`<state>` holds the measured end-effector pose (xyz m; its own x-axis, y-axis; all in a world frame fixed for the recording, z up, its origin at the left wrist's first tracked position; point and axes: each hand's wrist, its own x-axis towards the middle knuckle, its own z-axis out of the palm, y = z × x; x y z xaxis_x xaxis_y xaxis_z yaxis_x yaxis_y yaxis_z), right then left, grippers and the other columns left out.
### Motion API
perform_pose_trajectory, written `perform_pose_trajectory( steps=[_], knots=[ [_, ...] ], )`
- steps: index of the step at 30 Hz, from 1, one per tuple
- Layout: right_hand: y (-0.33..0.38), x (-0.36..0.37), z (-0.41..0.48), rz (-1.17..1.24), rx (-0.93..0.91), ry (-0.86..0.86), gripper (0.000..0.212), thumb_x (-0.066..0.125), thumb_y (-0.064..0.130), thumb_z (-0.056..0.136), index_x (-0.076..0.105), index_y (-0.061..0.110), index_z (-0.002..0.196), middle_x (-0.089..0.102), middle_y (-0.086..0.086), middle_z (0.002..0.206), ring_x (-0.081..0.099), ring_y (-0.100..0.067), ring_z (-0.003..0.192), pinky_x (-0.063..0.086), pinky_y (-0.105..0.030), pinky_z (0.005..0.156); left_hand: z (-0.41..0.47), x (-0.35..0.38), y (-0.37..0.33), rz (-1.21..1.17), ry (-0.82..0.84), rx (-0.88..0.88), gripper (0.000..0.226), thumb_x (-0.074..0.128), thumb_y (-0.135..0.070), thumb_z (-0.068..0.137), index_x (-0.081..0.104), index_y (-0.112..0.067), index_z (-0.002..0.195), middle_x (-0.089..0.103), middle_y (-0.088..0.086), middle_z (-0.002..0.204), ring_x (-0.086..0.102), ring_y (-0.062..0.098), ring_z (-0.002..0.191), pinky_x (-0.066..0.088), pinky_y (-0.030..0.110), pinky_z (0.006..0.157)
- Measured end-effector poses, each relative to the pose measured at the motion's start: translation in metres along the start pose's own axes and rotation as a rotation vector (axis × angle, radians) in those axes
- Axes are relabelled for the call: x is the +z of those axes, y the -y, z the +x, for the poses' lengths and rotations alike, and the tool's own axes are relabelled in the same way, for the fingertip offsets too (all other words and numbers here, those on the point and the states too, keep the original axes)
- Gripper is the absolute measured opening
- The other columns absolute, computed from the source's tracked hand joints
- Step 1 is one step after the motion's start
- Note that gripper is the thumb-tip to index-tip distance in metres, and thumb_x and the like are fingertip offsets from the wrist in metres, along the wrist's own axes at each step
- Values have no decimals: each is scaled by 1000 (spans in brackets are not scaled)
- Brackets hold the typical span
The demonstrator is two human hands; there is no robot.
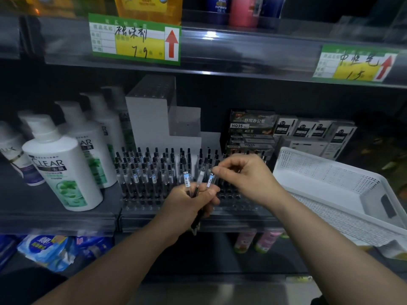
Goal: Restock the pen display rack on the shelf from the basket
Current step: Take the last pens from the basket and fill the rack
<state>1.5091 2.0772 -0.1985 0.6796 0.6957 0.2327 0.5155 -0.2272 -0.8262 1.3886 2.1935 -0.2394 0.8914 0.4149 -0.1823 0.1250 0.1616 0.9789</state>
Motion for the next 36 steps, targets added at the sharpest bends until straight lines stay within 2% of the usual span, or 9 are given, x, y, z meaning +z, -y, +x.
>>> perform_pose_trajectory(
  steps=[5,9,12,14,16,23,26,29,36],
  knots=[
    [-1,-9,-2,65,47,-45,13,71,25,84,69,17,74,63,-8,66,48,-13,57,41,-23,53,3,-1,-3,-15,25,-9,16,59,-16,94,70,-6,101,75,6,89,64,17,75,56,34,77],
    [2,-25,-3,171,129,-120,15,67,21,88,67,14,75,62,-13,70,51,-17,62,43,-29,60,3,-6,-3,-2,-10,-31,18,56,-20,96,70,-10,102,75,8,94,70,21,82,59,41,81],
    [0,-42,-3,259,170,-188,15,60,15,91,63,8,78,68,-8,67,62,-18,61,52,-28,62,3,-12,-4,54,-55,-5,23,53,-24,98,71,-11,100,73,5,87,68,20,70,59,34,65],
    [-5,-49,-1,277,186,-241,16,60,13,92,62,9,77,70,-8,65,69,-25,68,58,-34,68,3,-16,-5,120,-69,34,27,51,-28,98,69,-9,96,63,1,67,50,14,48,44,29,46],
    [-11,-49,2,268,198,-306,17,60,11,92,59,10,74,69,-7,62,71,-30,72,59,-40,71,4,-19,-6,105,-64,45,31,49,-32,99,65,-7,93,45,-2,56,31,11,41,26,23,40],
    [-30,-31,7,-107,137,-360,17,66,21,88,63,9,76,71,-12,74,70,-29,75,58,-40,69,2,-18,-13,-59,-69,59,25,36,-20,100,50,-13,80,44,-2,54,25,11,41,16,21,41],
    [-31,-21,8,-278,85,-316,17,65,23,87,64,10,76,69,-5,70,66,-21,67,50,-29,61,0,-20,-11,1,-109,131,24,42,-22,102,58,-10,90,50,-1,59,35,11,44,29,24,40],
    [-30,-12,11,-420,11,-281,17,65,25,87,66,10,79,67,0,68,63,-17,65,51,-30,66,0,-22,-9,86,-119,187,22,45,-25,101,66,-20,104,52,-4,62,42,10,50,42,28,49],
    [-32,3,15,-575,11,-138,23,60,29,91,65,10,77,68,-3,68,62,-17,64,53,-30,64,1,-24,-13,-35,-24,59,20,45,-28,99,56,-11,102,40,-6,56,26,9,45,19,26,46]
  ],
)
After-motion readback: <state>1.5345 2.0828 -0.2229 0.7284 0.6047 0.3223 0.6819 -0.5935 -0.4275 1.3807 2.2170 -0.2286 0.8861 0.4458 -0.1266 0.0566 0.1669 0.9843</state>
